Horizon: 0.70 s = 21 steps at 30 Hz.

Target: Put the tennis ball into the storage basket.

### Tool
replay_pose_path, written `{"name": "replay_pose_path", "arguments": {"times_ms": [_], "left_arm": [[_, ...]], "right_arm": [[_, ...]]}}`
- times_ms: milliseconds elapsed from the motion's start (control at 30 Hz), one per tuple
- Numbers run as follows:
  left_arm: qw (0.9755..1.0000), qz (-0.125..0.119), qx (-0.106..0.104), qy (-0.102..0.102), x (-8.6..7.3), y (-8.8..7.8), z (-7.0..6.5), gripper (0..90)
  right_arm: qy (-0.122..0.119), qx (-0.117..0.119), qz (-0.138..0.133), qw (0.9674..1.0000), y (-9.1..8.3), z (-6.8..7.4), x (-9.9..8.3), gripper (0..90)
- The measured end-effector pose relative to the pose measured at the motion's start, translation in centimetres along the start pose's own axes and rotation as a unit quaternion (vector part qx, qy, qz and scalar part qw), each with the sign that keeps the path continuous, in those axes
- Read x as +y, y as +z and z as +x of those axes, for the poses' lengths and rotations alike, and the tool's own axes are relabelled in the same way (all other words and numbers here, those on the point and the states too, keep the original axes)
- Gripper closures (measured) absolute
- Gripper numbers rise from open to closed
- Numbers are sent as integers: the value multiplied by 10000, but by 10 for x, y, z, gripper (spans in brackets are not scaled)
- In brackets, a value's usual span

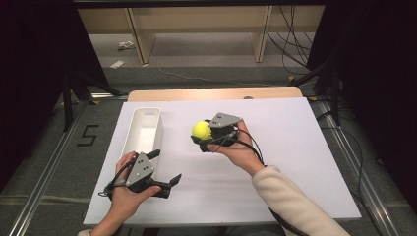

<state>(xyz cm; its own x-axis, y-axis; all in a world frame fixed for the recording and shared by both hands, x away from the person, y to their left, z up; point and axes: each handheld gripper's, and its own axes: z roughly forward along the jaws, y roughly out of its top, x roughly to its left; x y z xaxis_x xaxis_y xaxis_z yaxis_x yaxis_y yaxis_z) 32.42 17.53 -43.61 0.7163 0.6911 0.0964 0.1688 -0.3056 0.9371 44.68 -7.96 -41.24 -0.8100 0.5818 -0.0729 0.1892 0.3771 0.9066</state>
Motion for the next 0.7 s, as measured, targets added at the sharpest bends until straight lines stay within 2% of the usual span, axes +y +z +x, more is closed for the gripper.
{"name": "replay_pose_path", "arguments": {"times_ms": [433,700], "left_arm": [[10000,-5,4,-17,0,0,1,0],[10000,14,5,2,0,1,0,0]], "right_arm": [[17,56,16,10000,4,2,1,268],[16,154,27,9999,10,9,5,268]]}}
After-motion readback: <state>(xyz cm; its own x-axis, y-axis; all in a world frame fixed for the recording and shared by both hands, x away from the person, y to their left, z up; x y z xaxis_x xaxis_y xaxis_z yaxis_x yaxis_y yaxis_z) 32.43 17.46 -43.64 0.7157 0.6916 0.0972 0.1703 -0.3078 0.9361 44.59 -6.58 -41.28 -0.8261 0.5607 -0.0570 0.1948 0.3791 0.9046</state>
